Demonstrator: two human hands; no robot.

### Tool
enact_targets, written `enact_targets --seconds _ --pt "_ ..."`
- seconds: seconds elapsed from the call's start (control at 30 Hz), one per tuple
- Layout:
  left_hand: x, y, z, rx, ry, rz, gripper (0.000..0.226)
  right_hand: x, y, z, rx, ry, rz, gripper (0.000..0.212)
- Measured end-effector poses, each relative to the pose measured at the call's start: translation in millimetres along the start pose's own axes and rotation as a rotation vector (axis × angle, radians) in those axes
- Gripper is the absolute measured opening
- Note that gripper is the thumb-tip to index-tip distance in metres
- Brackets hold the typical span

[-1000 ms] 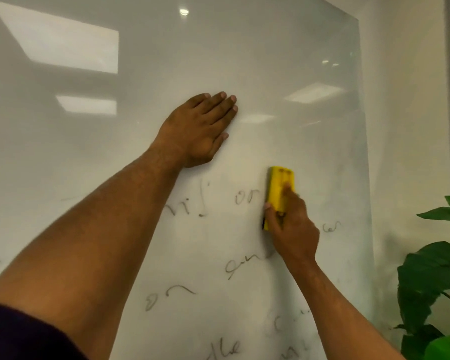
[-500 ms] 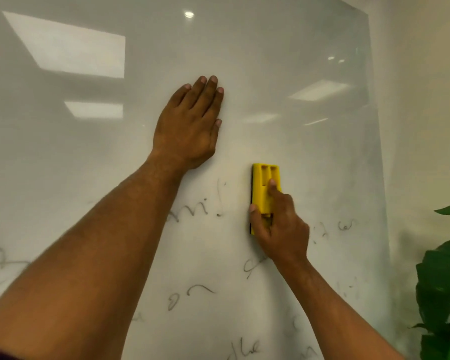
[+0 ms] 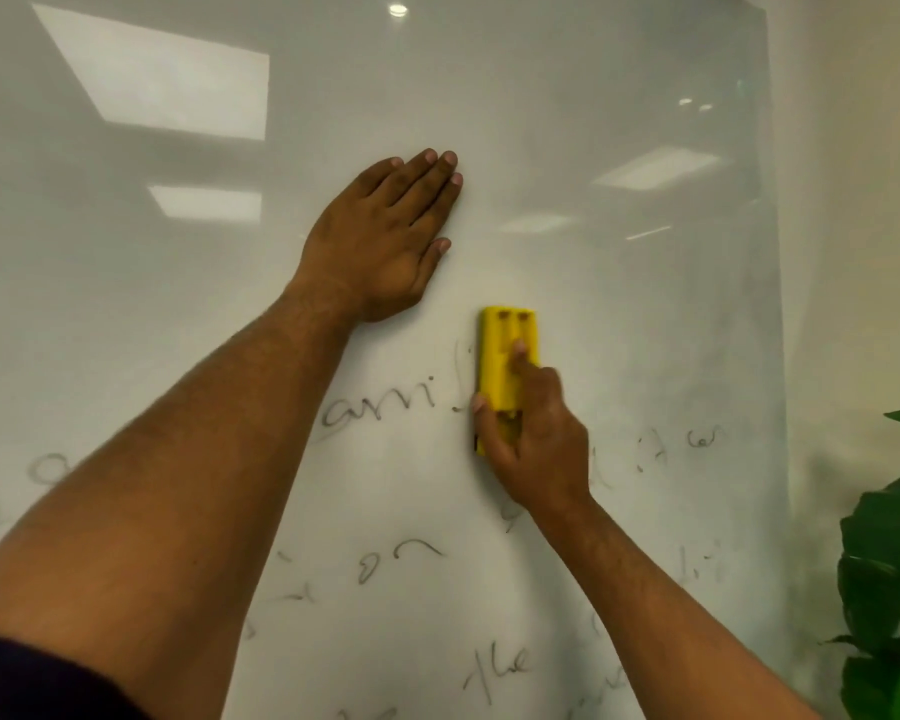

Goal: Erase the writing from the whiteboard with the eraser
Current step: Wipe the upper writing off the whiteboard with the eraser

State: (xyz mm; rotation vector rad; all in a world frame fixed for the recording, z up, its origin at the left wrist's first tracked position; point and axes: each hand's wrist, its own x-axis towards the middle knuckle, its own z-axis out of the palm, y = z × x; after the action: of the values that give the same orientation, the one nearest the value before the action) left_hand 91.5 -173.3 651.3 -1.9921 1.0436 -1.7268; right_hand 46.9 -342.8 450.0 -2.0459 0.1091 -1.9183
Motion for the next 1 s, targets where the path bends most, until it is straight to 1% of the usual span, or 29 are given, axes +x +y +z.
enact_targets --seconds 0.03,0.07,0.1,0.13,0.17,0.2,0.23,0.27,0.3,0.33,0.37,0.43,0.47,0.5,0.57,0.6,0.63,0.67,0.73,0.77,0.8,0.87,0.9,0.93,1.0 --pt "-0.4 0.1 0.5 0.001 0.002 -0.003 0.065 -2.7 4.2 -1.3 -0.041 -0.021 -0.117 0.065" --pt "-1.0 0.7 0.5 0.0 0.004 -0.004 0.065 -1.1 8.2 -3.4 -0.104 -0.015 -0.119 0.065" --pt "-1.6 1.0 0.4 0.0 0.005 -0.004 0.065 2.8 8.6 -3.3 -0.122 0.019 0.009 0.066" --pt "-2.1 1.1 -0.1 0.0 0.004 -0.002 0.065 6.7 3.7 -2.3 -0.094 0.076 0.191 0.068" --pt "-3.0 1.3 -0.4 -0.001 0.001 0.0 0.065 7.6 -2.8 0.0 -0.076 0.093 0.298 0.07" --pt "-3.5 1.0 -0.6 -0.002 -0.001 0.002 0.064 6.3 -9.7 2.6 -0.061 0.077 0.278 0.07" --pt "-3.9 0.9 -0.9 -0.006 -0.002 0.005 0.064 1.2 -17.7 4.1 -0.032 0.021 0.155 0.069" --pt "-4.0 0.9 -1.4 -0.006 -0.002 0.009 0.064 -6.4 -21.4 4.6 -0.012 -0.042 -0.019 0.068" --pt "-4.4 0.9 -1.6 -0.002 -0.002 0.015 0.064 -10.2 -16.9 3.7 -0.046 -0.07 -0.183 0.067" --pt "-5.3 0.6 -1.3 0.005 -0.002 0.022 0.064 -7.7 -9.7 0.6 -0.094 -0.061 -0.252 0.065" --pt "-6.3 -0.4 -1.0 0.013 -0.003 0.033 0.063 -2.2 -4.5 -2.4 -0.124 -0.04 -0.169 0.064" --pt "-9.1 -5.1 -1.2 0.028 -0.007 0.075 0.063 7.4 -6.8 -1.9 -0.018 0.052 0.26 0.066" --pt "-10.5 -8.9 -2.7 0.034 -0.009 0.105 0.065 7.3 -10.9 0.4 0.026 0.065 0.361 0.068" --pt "-12.2 -13.8 -5.4 0.039 -0.012 0.141 0.068 4.7 -16.7 1.7 0.032 0.05 0.313 0.069" --pt "-16.0 -25.2 -11.4 0.048 -0.015 0.21 0.073 -7.8 -24.1 -1.0 0.052 -0.05 0.024 0.068" --pt "-18.9 -31.0 -13.0 0.052 -0.006 0.224 0.072 -11.0 -18.8 -2.8 0.022 -0.073 -0.107 0.066" --pt "-22.8 -36.0 -13.7 0.051 0.014 0.213 0.07 -7.7 -11.2 -5.4 -0.034 -0.069 -0.148 0.065" --pt "-26.9 -39.5 -13.6 0.046 0.034 0.172 0.068 -2.2 -6.5 -6.4 -0.066 -0.046 -0.058 0.064" --pt "-34.4 -43.3 -14.3 0.03 0.06 0.046 0.068 6.7 -12.0 -2.7 0.009 0.031 0.297 0.067" --pt "-36.5 -43.1 -15.2 0.026 0.063 -0.006 0.068 7.5 -19.6 -0.1 0.017 0.042 0.332 0.068" --pt "-38.1 -42.9 -16.1 0.026 0.058 -0.033 0.069 3.8 -27.6 3.0 0.015 0.027 0.228 0.069" --pt "-40.3 -43.9 -17.9 0.037 0.035 -0.02 0.068 -10.7 -37.3 6.6 0.004 -0.045 -0.145 0.067" --pt "-41.0 -45.9 -18.7 0.047 0.028 -0.002 0.068 -11.8 -35.6 7.1 -0.042 -0.047 -0.269 0.066" --pt "-41.0 -48.4 -19.7 0.058 0.018 0.021 0.069 -8.4 -35.0 7.4 -0.078 -0.031 -0.25 0.065" --pt "-43.7 -55.0 -22.5 0.066 -0.019 0.074 0.071 -4.6 -50.6 9.6 0.009 0.045 0.099 0.068"
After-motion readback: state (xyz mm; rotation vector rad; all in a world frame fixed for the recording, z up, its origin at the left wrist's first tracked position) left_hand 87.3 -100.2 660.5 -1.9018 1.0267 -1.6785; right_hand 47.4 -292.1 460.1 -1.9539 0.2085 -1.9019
